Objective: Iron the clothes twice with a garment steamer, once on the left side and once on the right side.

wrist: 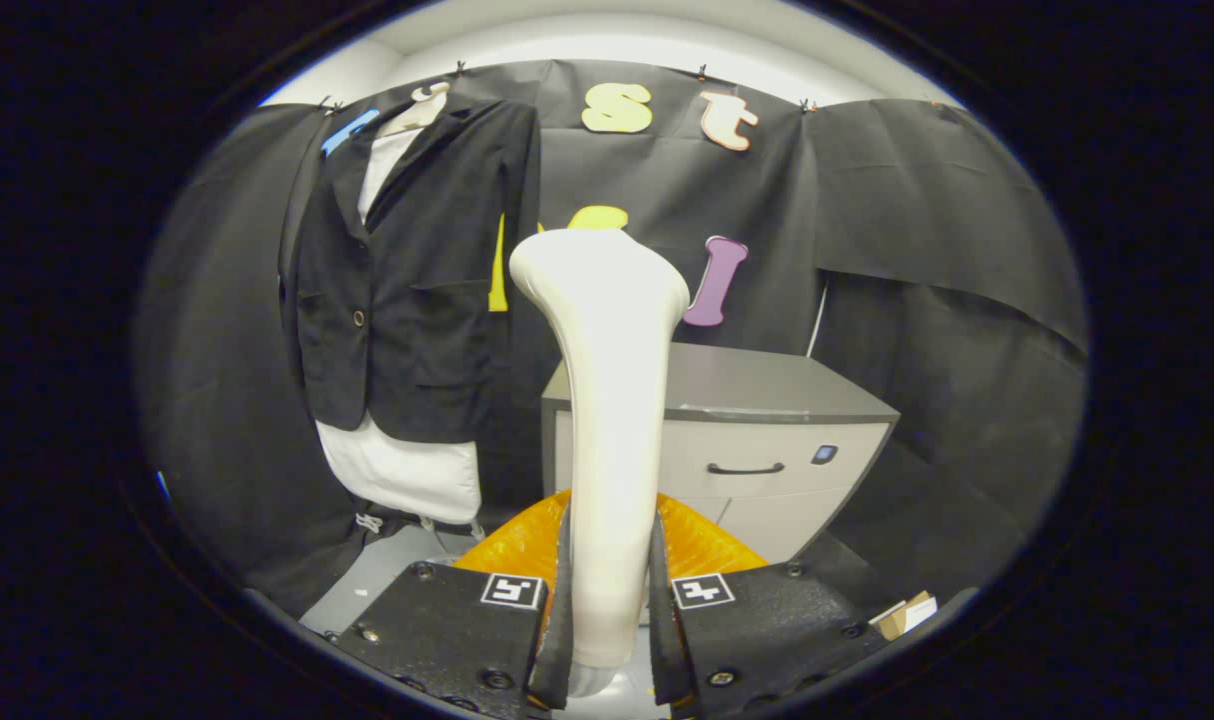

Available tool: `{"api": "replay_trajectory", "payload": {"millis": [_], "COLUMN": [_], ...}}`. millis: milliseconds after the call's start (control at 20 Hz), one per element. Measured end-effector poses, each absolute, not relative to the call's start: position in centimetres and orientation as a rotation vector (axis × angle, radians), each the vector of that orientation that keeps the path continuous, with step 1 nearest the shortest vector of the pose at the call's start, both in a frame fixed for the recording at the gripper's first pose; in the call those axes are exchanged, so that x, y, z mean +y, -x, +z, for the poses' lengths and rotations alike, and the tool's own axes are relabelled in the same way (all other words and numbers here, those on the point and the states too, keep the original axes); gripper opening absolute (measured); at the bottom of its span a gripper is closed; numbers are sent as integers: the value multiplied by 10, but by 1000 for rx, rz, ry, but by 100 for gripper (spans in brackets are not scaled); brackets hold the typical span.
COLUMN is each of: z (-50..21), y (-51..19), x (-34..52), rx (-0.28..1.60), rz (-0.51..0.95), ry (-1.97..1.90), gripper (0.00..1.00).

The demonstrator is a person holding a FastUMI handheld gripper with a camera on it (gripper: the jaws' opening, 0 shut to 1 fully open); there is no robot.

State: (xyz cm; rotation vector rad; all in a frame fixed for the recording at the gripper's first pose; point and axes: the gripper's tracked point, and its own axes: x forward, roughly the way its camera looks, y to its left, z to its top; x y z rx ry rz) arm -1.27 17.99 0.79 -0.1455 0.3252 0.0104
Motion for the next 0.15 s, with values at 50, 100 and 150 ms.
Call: {"api": "replay_trajectory", "payload": {"millis": [50, 100, 150], "z": [12, 13, 14], "y": [16, 21, 25], "x": [165, 148, 135], "rx": [315, 317, 319], "rz": [3, -4, -9], "ry": [154, 159, 148], "gripper": [34, 34, 34]}}
